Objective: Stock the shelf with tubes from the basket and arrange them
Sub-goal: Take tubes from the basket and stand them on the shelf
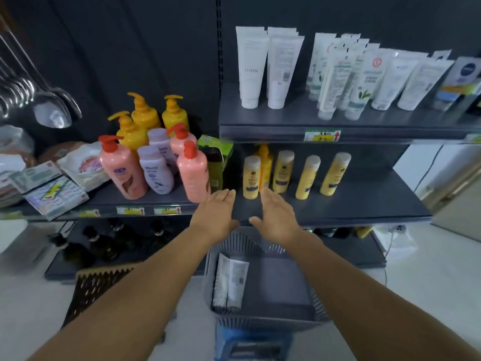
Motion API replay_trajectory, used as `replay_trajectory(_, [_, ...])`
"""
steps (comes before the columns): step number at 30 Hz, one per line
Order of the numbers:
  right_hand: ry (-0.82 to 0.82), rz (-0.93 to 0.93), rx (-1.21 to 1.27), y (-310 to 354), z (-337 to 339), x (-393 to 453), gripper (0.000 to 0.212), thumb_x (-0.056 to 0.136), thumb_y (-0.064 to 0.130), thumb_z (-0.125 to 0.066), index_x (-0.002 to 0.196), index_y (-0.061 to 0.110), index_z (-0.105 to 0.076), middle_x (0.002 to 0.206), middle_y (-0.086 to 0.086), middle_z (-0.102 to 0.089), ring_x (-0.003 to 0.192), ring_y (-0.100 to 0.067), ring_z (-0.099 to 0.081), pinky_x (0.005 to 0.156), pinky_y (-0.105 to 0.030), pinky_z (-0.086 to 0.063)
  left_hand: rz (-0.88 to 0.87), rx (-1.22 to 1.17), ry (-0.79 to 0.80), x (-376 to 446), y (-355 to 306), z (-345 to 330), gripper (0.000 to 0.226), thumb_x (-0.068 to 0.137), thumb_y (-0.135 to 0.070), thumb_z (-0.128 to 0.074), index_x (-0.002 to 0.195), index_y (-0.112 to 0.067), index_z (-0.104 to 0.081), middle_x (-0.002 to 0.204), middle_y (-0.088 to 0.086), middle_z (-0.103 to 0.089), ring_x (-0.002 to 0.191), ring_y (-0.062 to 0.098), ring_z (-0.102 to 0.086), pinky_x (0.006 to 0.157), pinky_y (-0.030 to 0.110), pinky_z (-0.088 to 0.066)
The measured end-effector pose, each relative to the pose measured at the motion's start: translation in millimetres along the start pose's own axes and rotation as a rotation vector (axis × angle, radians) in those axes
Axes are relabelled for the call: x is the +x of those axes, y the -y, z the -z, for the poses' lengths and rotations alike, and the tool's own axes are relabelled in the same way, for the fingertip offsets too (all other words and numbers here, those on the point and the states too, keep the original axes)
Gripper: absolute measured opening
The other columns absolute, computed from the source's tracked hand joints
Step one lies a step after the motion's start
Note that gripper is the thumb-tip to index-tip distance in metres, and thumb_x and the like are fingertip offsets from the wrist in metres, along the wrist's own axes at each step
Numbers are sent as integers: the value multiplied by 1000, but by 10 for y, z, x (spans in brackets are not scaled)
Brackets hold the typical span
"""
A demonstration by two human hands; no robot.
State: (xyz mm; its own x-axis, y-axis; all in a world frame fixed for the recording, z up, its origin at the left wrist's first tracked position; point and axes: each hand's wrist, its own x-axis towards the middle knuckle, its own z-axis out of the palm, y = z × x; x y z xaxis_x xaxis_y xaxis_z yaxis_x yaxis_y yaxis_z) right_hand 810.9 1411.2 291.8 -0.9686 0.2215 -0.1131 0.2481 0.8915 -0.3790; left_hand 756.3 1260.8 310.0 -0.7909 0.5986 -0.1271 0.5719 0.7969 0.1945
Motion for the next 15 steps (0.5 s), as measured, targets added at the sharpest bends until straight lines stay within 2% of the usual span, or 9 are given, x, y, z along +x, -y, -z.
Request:
replay_trajectory(5, [155,-62,2,-139,-458,-58,82,95,37,-53,154,13,-2,162,-4,-4,150,-22,-3,121,-43,-10,58,-2,133,-10,91,-544,84,92,-39,-57,153,-9,-9,160,8,-13,148,23,-13,120,37,-16])
replay_trajectory(15, [388,-180,37,-663,-1485,5,87,91,38,-58,154,13,-3,162,-4,-7,149,-22,-7,120,-43,-11,186,-39,365,146,162,-1769,85,88,-32,-65,151,-9,-12,157,9,-20,144,26,-22,117,39,-24])
